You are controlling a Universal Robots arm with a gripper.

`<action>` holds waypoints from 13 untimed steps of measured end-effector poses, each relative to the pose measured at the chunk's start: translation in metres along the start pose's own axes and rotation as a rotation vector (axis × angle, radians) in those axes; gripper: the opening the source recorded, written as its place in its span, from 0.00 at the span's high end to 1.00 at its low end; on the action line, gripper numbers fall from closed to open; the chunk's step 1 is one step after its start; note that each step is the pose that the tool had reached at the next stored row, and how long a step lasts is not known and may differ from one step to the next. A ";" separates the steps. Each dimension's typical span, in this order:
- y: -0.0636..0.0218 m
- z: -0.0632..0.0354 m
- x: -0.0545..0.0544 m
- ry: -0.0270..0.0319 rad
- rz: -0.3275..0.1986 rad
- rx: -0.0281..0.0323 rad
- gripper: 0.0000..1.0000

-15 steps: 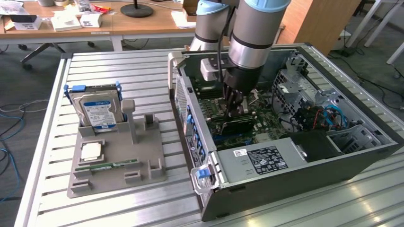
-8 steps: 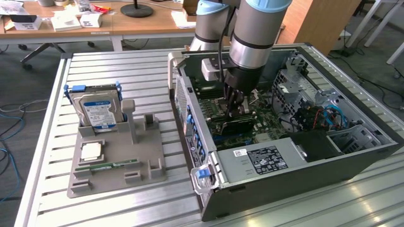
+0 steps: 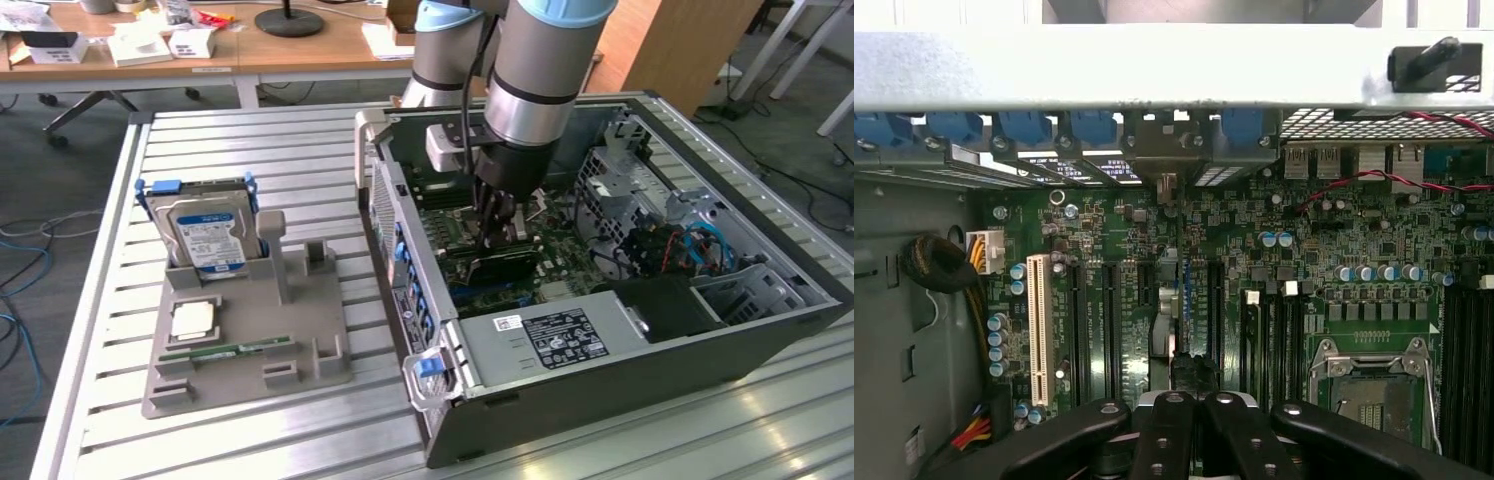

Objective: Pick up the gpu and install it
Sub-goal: 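Press down on the gpu until it lock into place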

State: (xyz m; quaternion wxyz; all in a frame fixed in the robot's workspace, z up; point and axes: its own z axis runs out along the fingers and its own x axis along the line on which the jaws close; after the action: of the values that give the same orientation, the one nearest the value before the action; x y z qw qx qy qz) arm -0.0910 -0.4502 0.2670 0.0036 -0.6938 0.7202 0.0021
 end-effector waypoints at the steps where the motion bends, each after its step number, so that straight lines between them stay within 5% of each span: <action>1: 0.0000 0.0000 0.000 -0.0001 0.000 0.0000 0.89; 13: 0.0000 0.0009 0.000 0.0003 0.000 -0.0002 0.89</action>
State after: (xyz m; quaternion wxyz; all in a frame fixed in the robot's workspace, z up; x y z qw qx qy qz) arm -0.0910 -0.4502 0.2661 0.0034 -0.6938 0.7201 0.0021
